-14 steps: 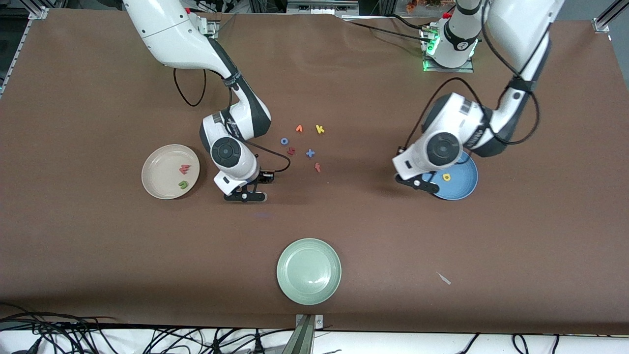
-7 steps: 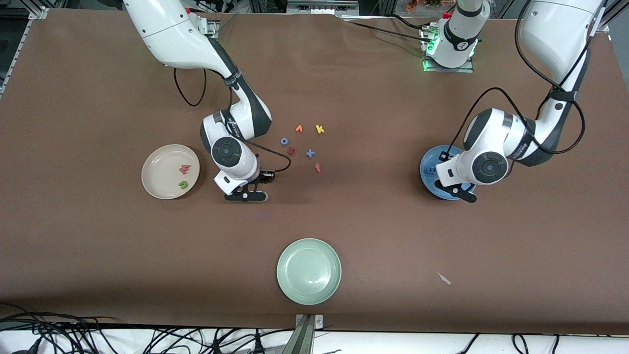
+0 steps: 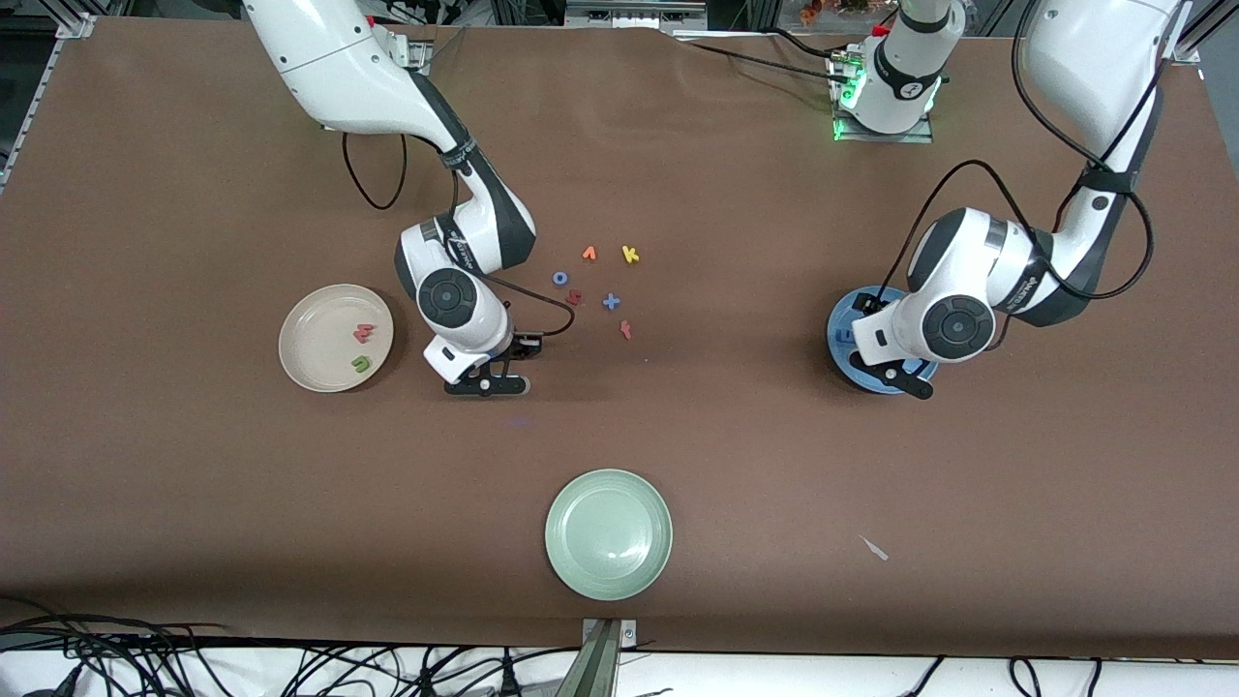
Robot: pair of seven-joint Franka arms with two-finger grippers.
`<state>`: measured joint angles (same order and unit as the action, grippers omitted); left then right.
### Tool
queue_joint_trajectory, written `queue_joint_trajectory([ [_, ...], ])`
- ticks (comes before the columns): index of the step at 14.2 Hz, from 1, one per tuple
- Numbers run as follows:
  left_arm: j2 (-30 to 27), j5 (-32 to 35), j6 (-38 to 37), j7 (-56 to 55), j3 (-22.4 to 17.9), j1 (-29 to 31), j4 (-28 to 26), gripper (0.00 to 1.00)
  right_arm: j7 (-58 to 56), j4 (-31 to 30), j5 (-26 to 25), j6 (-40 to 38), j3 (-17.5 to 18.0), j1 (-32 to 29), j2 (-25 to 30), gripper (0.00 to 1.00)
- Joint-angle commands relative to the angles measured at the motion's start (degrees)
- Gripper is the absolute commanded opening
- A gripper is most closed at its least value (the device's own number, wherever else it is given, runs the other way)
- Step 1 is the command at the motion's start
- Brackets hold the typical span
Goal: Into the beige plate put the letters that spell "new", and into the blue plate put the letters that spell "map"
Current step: 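Place the teal P on the blue plate while the right gripper carries the e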
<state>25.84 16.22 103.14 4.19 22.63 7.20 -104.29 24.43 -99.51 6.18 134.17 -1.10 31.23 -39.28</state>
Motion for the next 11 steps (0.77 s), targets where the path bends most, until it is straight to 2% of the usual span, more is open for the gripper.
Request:
queue_joint_trajectory([
  [1, -1.50, 0.39, -10.81, 0.47, 2.59, -0.69, 10.20, 1.00, -1.93, 0.54, 1.03, -0.49, 0.40, 0.14, -0.80, 0.28],
  [4, -1.50, -1.10, -19.44, 0.64, 3.21, -0.52, 20.49, 1.00, -5.42, 2.56, 1.03, -6.44, 0.05, -0.64, 0.34, 0.27],
  [8, -2.19, -1.98, -21.49, 0.55, 2.69, 0.10, 29.30, 1.00, -14.29, 2.22, 0.94, -15.77, -3.89, -0.74, 4.56, 0.27],
  [9, -3.85, -1.98, -20.97, 0.29, 1.12, -0.16, 30.36, 1.00, -17.37, 1.26, 0.94, -16.57, -5.21, -0.74, 5.52, 0.27],
  [10, -6.04, -3.29, -19.13, 0.20, -2.73, -1.12, 30.28, 1.00, -21.23, 0.03, 0.94, -17.01, -6.96, -0.82, 6.75, 0.27],
  [11, -8.07, -8.26, -17.46, 0.20, -6.68, -2.26, 29.59, 1.00, -25.53, -1.81, 0.94, -16.93, -8.81, -0.82, 8.15, 0.27],
])
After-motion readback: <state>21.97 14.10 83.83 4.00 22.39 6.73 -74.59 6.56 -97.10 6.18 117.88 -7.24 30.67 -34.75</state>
